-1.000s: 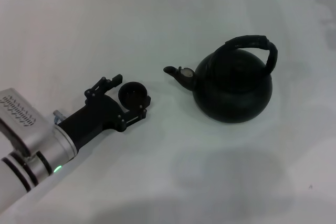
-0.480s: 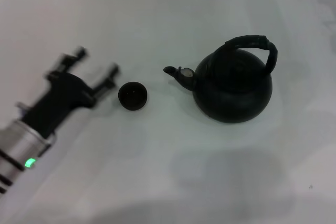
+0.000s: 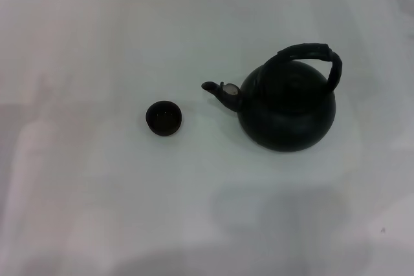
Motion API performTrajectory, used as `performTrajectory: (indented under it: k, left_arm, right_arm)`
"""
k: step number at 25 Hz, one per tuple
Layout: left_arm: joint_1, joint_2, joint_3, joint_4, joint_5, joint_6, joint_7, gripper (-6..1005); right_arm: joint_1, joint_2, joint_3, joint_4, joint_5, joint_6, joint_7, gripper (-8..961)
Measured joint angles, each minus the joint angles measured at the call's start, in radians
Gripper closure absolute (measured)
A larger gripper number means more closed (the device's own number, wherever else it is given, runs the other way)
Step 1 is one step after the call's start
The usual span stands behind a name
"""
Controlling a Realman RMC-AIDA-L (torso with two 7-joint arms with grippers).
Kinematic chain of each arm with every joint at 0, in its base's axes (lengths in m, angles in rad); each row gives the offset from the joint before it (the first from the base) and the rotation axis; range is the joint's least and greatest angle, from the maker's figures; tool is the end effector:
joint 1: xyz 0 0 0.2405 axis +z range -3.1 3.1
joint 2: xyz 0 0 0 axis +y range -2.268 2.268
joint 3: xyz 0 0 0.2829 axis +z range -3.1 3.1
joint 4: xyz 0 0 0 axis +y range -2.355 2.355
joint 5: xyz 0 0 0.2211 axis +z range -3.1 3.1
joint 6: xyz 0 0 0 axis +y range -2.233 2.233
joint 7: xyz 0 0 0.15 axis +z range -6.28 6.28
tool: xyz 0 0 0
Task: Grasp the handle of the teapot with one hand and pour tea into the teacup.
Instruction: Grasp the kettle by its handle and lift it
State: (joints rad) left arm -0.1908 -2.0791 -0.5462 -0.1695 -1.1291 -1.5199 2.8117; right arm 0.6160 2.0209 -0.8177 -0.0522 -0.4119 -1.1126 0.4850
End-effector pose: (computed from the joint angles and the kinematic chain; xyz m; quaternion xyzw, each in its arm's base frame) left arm -0.3869 0.2464 -0.0161 -0.6137 -0.2710 -0.4038 0.6219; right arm 0.3542 0.4193 0.0450 -0.5973 0.2968 0.3922 0.6334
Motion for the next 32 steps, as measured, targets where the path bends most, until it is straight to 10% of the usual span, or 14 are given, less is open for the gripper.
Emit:
performTrajectory:
  k: [10,18,24,32]
  left_arm:
    - [0.019,0.002,0.000,0.048,-0.208,0.053,-0.009,135]
    - [-0.005,0.004,0.000,0.080,-0.225,0.093,-0.008,135]
    - [-0.021,0.004,0.000,0.090,-0.227,0.109,-0.007,135]
    - [-0.043,0.004,0.000,0.100,-0.251,0.129,-0.008,136]
  right_arm:
    - [-0.052,-0.008,-0.247,-0.055,-0.004,0.026,0.171,127]
    - [-0.283,-0.102,-0.626,-0.764,-0.227,0.456,0.632,127]
    - [-0.443,-0.128,-0.584,-1.234,-0.755,0.566,1.162,127]
    - [-0.409,-0.058,-0.146,-1.449,-1.416,-0.018,1.769,128]
